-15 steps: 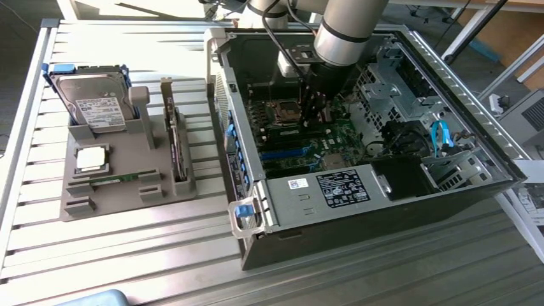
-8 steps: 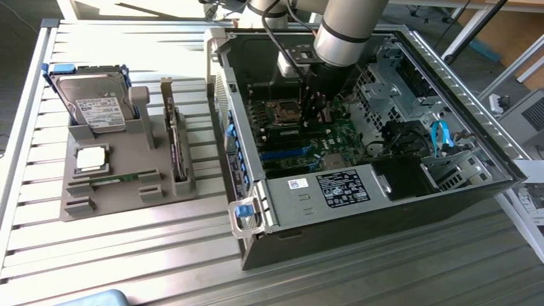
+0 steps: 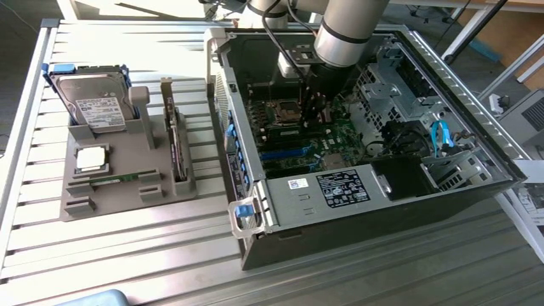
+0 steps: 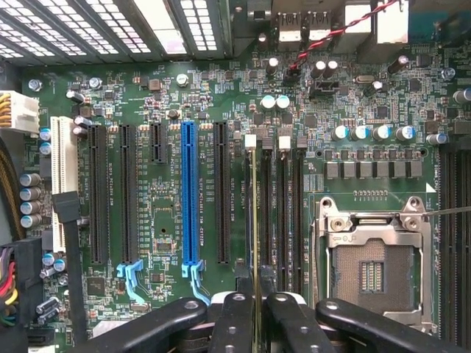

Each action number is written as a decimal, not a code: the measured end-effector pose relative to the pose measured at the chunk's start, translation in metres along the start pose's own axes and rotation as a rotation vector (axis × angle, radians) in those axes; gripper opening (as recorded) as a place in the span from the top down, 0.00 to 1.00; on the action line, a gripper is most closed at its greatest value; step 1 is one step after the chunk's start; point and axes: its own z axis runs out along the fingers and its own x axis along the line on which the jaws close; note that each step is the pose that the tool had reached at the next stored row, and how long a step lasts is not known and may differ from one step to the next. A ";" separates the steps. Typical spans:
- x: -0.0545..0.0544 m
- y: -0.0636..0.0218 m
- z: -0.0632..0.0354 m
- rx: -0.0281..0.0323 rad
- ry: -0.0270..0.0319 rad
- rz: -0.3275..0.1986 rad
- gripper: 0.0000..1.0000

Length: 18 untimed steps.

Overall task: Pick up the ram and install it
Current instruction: 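Insert the ram into the slot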

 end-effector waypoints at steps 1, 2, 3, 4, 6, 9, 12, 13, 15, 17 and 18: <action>0.000 0.0000 0.0000 0.0000 0.0000 0.000 0.86; 0.000 -0.0001 0.0000 0.0000 -0.0001 0.000 0.86; 0.000 -0.0001 0.0000 0.0000 0.0000 0.000 0.86; 0.000 -0.0001 0.0000 0.0001 -0.0001 0.000 0.86; 0.000 -0.0001 0.0000 0.0000 -0.0001 0.000 0.86; 0.000 -0.0001 0.0000 0.0002 -0.0002 0.000 0.85; 0.000 -0.0001 0.0000 0.0001 -0.0001 0.000 0.79; 0.000 -0.0001 0.0000 0.0001 -0.0001 0.000 0.79; 0.000 -0.0003 0.0000 0.0001 0.0000 0.000 0.79; 0.000 -0.0011 -0.0010 0.0000 0.0002 0.000 0.79; 0.000 -0.0021 -0.0019 0.0001 0.0001 0.000 0.79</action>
